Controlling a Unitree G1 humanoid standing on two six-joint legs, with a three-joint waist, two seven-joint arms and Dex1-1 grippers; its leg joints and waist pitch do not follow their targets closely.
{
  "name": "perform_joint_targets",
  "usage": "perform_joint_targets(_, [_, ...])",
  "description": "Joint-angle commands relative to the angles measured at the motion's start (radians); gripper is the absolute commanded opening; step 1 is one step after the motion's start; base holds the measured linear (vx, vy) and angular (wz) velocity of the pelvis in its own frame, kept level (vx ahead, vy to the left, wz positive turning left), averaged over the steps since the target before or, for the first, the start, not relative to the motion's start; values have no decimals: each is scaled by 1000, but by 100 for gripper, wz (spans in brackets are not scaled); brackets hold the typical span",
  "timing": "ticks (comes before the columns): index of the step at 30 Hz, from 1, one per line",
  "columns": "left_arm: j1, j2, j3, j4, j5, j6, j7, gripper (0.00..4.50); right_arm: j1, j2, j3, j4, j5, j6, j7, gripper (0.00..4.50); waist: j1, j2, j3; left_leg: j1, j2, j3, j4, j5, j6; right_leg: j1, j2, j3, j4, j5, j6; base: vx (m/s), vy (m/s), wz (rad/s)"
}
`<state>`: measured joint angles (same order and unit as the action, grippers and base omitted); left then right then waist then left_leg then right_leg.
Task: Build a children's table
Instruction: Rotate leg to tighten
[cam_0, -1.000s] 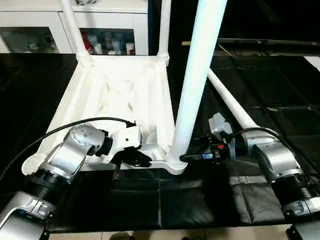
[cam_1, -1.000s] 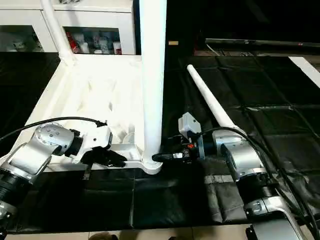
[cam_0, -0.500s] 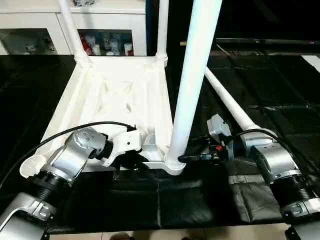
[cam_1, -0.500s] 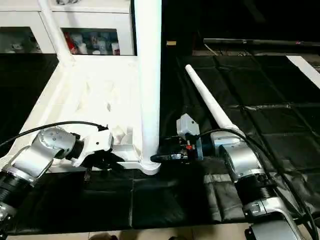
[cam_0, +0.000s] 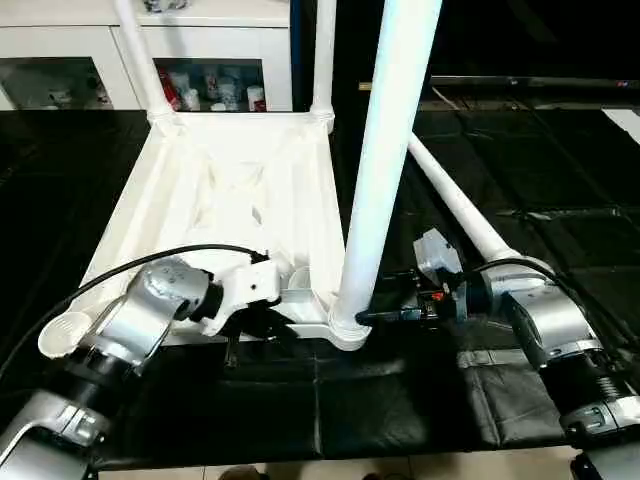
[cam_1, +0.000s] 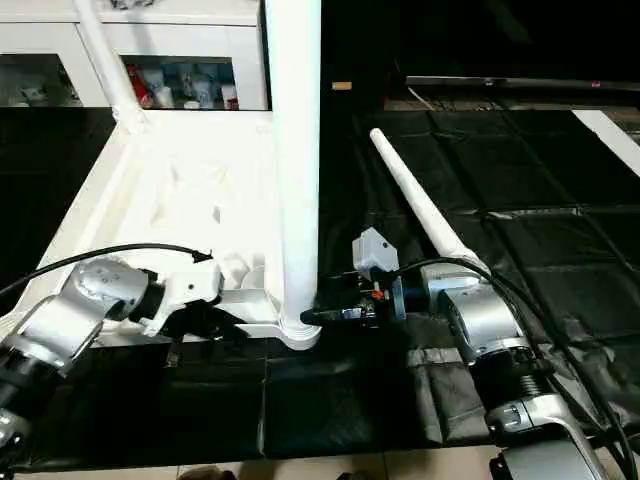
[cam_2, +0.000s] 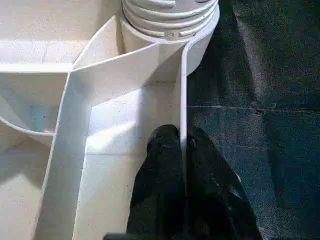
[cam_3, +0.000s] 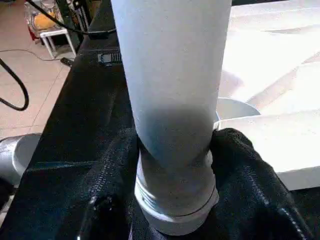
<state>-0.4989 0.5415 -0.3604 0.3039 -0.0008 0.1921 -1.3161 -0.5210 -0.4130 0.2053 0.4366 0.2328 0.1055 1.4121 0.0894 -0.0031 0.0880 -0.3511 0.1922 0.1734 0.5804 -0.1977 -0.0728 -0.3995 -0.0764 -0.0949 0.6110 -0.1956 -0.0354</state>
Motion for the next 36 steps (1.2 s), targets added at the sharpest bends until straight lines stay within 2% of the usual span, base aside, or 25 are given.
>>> perform_joint_targets(1, [33, -22, 16, 0, -45, 2, 21, 5, 11, 2, 37, 7, -19, -1, 24, 193, 0, -5, -58, -3, 46, -11, -67, -116, 89, 52, -80, 64, -74, -204, -223, 0, 0, 0])
perform_joint_targets(11, [58, -37, 44, -6, -57, 0, 42, 5, 9, 1, 40, 11, -21, -8, 25, 193, -1, -5, -57, -3, 45, -9, -67, -123, 89, 52, -79, 64, -75, -212, -223, 0, 0, 0])
perform_joint_targets(15, [61, -41, 47, -4, -54, 6, 46, 5, 9, 1, 41, 13, -20, -9, 26, 193, 1, -6, -55, -1, 46, -10, -69, -139, 84, 51, -81, 65, -81, -261, -208, 0, 0, 0])
perform_joint_targets(25, [64, -42, 45, 8, -34, -3, 67, 5, 10, 1, 43, 14, -22, -13, 27, 193, 1, -7, -57, -3, 45, -10, -68, -125, 89, 51, -80, 64, -79, -245, -207, 0, 0, 0])
perform_joint_targets(26, [64, -41, 45, 9, -32, -4, 69, 45, 10, 1, 43, 14, -22, -13, 27, 193, 1, -6, -58, -2, 46, -10, -68, -123, 89, 51, -80, 64, -78, -242, -208, 0, 0, 0])
perform_joint_targets(27, [65, -42, 45, 8, -31, -2, 70, 56, 10, 1, 43, 14, -23, -14, 27, 193, 1, -8, -59, -2, 46, -10, -68, -122, 89, 52, -80, 64, -78, -241, -208, 0, 0, 0])
perform_joint_targets(29, [66, -42, 46, 6, -31, -2, 71, 56, 11, 1, 43, 14, -23, -15, 27, 193, 1, -6, -59, -2, 45, -9, -67, -125, 88, 51, -81, 64, -79, -240, -211, 0, 0, 0])
perform_joint_targets(30, [66, -42, 46, 6, -31, -2, 71, 75, 11, 1, 43, 14, -23, -15, 27, 193, 1, -6, -59, -2, 45, -9, -67, -125, 88, 51, -81, 64, -79, -240, -211, 0, 0, 0])
perform_joint_targets(36, [73, -38, 41, 1, -28, 0, 60, 75, 13, 1, 45, 14, -25, -17, 26, 193, 1, -7, -61, -3, 45, -9, -66, -111, 94, 53, -79, 64, -76, -218, -213, 0, 0, 0])
